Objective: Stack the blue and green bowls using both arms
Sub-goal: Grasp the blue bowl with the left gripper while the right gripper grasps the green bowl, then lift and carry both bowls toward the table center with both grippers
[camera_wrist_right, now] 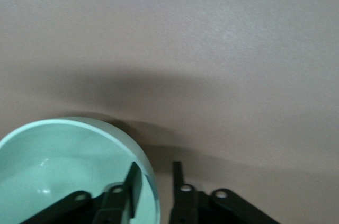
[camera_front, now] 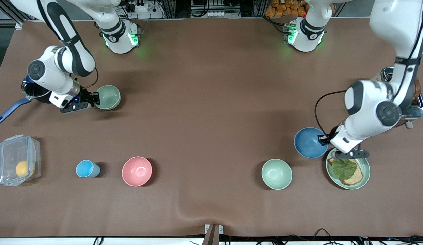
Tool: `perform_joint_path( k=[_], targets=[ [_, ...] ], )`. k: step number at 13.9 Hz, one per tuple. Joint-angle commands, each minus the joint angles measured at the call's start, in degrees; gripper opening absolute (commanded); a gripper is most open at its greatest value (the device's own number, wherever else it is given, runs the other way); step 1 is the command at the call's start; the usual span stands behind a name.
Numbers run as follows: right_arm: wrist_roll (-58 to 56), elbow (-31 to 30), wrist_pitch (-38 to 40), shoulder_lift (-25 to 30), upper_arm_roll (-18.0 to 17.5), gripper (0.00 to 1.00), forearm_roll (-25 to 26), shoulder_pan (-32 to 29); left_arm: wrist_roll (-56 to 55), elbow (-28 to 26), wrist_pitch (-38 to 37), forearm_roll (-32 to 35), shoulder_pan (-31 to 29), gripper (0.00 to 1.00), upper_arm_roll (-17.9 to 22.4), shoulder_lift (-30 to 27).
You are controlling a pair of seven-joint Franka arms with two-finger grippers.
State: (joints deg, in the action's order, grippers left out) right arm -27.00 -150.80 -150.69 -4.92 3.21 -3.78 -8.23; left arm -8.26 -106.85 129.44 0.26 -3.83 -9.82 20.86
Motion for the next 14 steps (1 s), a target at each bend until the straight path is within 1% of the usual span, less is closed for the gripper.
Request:
perform_joint_path(
  k=[1, 2, 3, 5, 6, 7, 10, 12, 14],
  targets=[
    [-1.4, -1.0, 0.3, 1.2, -0.6, 0.00, -0.7, -1.8, -5.9, -0.3, -3.3, -4.2, 0.0, 0.00, -2.9, -5.2],
    [-0.9, -0.7, 2.0, 1.6, -0.7, 0.00, -1.0, -1.6, -9.5, 0.6, -4.8, -5.3, 0.1, 0.00, -4.8, -6.2],
    [-0.1, -0.2, 4.5, 2.0, -0.7, 0.00, -3.5, -1.0, -13.1, 2.1, -6.8, -6.1, 0.0, 0.00, -6.1, -6.9],
    [1.7, 1.3, 9.4, 3.9, -0.7, 0.00, -7.0, 2.7, -20.1, 6.7, -11.6, -9.2, -0.1, 0.00, -8.3, -7.7],
    [5.4, 1.6, 11.2, 5.1, -0.7, 0.00, -7.4, 4.5, -22.1, 9.3, -13.6, -11.7, -0.1, 0.00, -8.4, -7.7],
    [9.9, 2.1, 12.4, 6.0, -0.7, 0.00, -7.5, 7.2, -23.2, 10.8, -14.4, -14.5, -0.2, 0.00, -8.4, -7.6],
    [26.0, 3.3, 13.6, 7.9, -0.7, 0.00, -7.5, 16.7, -25.4, 11.3, -14.4, -21.5, -1.3, 0.00, -7.9, -8.7],
    [36.3, 5.0, 13.6, 7.7, -0.7, 0.00, -7.5, 22.9, -28.1, 12.0, -14.5, -23.5, -1.7, 0.00, -7.9, -9.4],
    [49.2, 7.7, 13.2, 7.0, -0.7, 0.00, -7.6, 30.0, -29.6, 12.1, -14.5, -23.2, -1.7, 0.00, -7.9, -11.1]
  ],
)
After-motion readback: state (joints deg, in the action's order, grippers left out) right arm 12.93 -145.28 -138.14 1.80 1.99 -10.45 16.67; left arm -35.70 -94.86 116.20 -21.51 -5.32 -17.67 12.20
